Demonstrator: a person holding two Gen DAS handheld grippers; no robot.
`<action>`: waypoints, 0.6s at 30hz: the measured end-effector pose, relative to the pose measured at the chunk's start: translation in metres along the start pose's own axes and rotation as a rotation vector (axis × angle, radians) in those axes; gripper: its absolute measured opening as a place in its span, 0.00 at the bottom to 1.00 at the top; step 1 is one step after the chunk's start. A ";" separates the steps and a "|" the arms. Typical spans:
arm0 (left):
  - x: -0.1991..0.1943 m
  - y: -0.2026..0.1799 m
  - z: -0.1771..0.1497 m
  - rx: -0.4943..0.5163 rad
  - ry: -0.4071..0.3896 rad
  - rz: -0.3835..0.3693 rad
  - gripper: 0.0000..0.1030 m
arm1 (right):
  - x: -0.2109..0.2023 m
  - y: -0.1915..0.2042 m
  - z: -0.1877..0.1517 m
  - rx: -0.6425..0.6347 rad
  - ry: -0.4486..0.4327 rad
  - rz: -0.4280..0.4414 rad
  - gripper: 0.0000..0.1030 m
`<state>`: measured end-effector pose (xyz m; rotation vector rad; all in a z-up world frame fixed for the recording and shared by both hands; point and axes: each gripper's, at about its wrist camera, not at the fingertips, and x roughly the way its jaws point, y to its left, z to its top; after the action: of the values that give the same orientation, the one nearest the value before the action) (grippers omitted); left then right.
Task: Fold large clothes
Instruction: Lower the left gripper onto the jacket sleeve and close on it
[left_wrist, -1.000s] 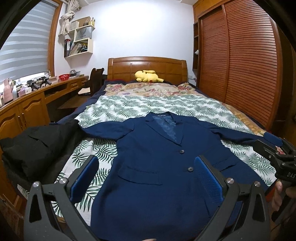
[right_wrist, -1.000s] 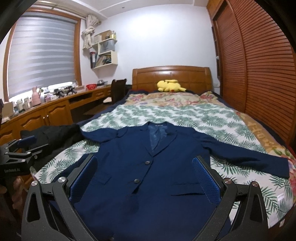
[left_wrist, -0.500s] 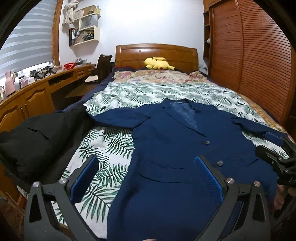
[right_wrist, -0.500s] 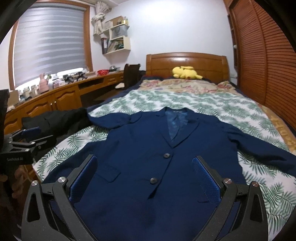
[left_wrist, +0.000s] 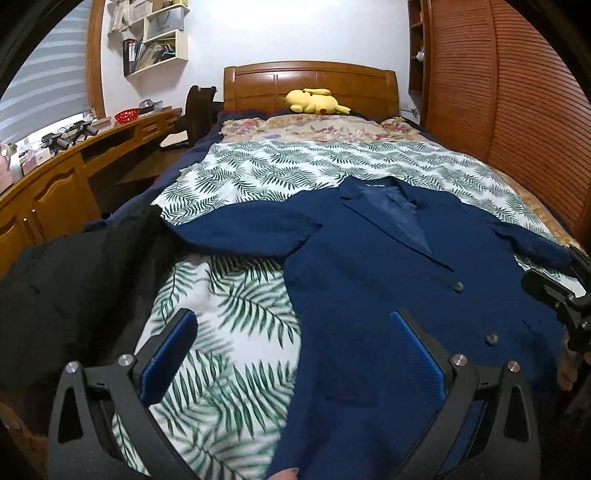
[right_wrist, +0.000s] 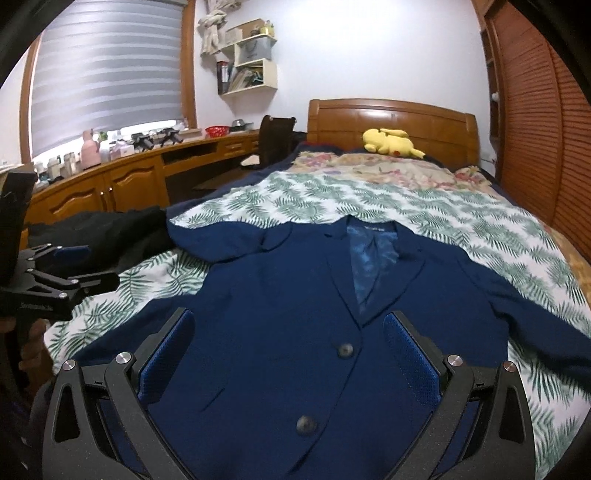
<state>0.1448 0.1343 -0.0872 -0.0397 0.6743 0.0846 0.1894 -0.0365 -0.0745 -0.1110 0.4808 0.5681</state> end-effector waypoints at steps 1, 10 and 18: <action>0.005 0.002 0.005 -0.003 0.003 -0.001 1.00 | 0.006 -0.001 0.003 -0.001 0.003 0.002 1.00; 0.059 0.027 0.036 -0.034 0.058 -0.001 1.00 | 0.065 -0.009 0.006 -0.036 0.045 0.012 1.00; 0.123 0.058 0.048 -0.102 0.145 0.004 0.99 | 0.109 -0.024 -0.025 -0.016 0.154 0.047 1.00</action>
<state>0.2651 0.2028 -0.1276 -0.1439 0.8146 0.1208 0.2719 -0.0088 -0.1484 -0.1598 0.6298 0.6117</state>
